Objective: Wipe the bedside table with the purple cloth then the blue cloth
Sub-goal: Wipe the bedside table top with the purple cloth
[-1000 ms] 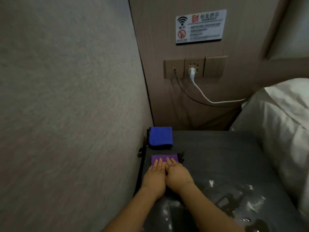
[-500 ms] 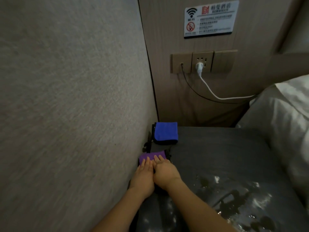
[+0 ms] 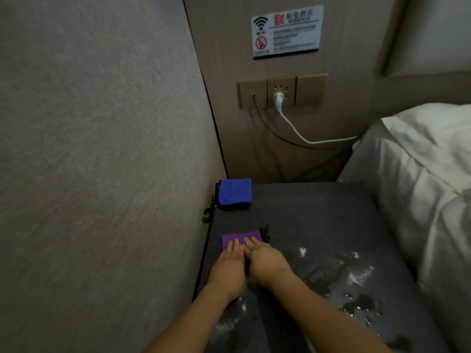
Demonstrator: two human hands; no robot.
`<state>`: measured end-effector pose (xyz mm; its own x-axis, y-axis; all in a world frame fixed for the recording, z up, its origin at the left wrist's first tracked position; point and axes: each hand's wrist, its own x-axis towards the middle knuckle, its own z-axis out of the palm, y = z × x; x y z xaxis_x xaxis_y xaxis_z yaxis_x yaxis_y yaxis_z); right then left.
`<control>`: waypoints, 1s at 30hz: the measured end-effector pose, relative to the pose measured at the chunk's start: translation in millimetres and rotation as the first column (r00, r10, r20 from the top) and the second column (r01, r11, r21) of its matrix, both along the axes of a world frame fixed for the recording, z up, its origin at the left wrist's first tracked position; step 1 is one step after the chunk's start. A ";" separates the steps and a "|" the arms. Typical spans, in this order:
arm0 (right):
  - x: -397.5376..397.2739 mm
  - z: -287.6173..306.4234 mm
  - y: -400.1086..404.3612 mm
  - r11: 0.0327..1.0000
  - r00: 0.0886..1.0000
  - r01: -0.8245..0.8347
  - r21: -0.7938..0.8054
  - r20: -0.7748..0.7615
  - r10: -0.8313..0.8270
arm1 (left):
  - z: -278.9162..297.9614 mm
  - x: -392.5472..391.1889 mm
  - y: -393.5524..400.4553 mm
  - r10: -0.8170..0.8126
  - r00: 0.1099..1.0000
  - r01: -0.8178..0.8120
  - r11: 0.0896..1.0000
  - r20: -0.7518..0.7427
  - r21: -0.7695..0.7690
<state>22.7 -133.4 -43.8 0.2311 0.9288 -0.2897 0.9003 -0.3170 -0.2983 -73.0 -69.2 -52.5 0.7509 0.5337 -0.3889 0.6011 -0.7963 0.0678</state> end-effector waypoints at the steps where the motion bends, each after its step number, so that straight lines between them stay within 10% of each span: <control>1: 4.6 1.9 -8.2 1.000 1.000 0.006 0.003 -0.002 -0.006 | -0.1 4.7 -6.5 -0.010 1.000 0.010 1.000 0.001 0.000; 30: 138.9 1.0 -207.3 0.907 0.906 0.420 0.034 0.051 -0.421 | -2.8 170.2 -176.8 -0.413 0.910 0.411 0.910 0.036 0.048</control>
